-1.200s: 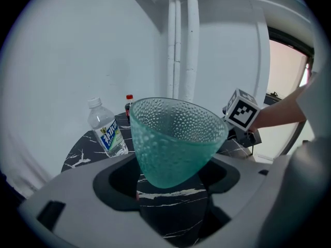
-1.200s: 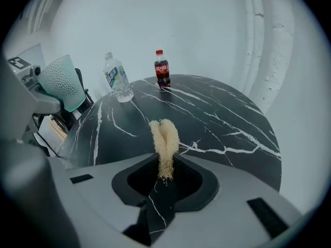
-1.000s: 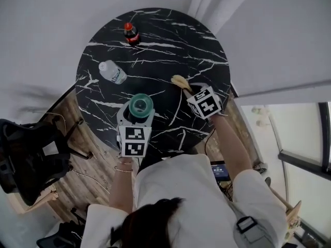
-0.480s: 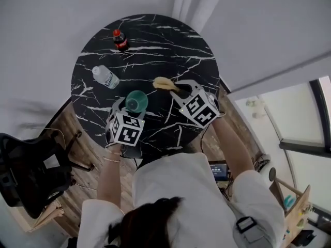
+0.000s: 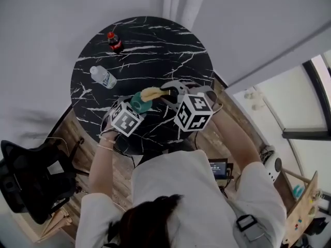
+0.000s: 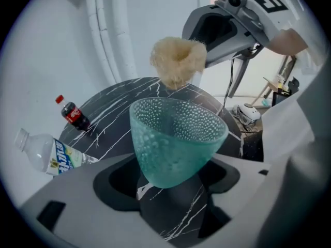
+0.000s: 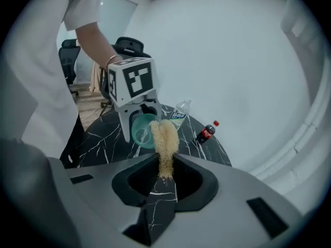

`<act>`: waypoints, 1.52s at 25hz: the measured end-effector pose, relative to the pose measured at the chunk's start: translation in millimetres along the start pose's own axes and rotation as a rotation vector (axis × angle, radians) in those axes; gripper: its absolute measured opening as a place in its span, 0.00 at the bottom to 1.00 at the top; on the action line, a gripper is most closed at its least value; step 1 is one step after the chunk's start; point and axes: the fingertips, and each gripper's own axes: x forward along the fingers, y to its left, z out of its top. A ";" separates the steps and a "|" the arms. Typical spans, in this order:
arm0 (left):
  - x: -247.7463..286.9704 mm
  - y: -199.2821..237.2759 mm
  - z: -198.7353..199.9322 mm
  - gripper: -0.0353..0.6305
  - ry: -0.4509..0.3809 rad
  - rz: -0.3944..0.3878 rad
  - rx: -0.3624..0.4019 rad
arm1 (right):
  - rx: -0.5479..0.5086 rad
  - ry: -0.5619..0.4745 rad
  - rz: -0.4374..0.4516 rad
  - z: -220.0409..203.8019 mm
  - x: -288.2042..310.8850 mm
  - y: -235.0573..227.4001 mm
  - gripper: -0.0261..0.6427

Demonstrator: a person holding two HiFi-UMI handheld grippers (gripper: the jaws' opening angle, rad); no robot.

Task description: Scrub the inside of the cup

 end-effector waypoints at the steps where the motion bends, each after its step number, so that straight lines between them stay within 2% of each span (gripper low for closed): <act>1: 0.6 -1.0 -0.8 0.57 0.017 -0.025 0.020 | -0.021 0.019 0.009 -0.7 2.5 3.8 0.17; 4: -5.6 0.1 1.3 0.57 0.078 -0.059 0.091 | -0.071 0.068 0.049 0.0 9.9 13.4 0.17; 8: -8.5 0.9 7.2 0.57 0.123 -0.103 0.163 | -0.229 0.123 0.073 9.0 16.8 23.4 0.17; 13: -3.1 -9.4 21.6 0.57 0.105 -0.138 0.217 | -0.336 0.161 0.065 18.0 28.6 27.4 0.17; 18: -5.0 -5.4 19.9 0.57 0.151 -0.125 0.241 | -0.349 0.179 0.057 18.1 31.3 20.9 0.17; 23: -0.1 -4.2 22.2 0.57 0.177 -0.101 0.299 | -0.335 0.202 0.051 16.2 39.2 15.2 0.17; 27: 0.7 -3.6 16.4 0.57 0.203 -0.101 0.279 | -0.294 0.203 0.051 16.3 44.6 12.2 0.17; 38: -13.6 7.8 28.6 0.56 0.130 0.013 0.361 | -0.271 0.247 0.006 9.1 47.4 3.7 0.17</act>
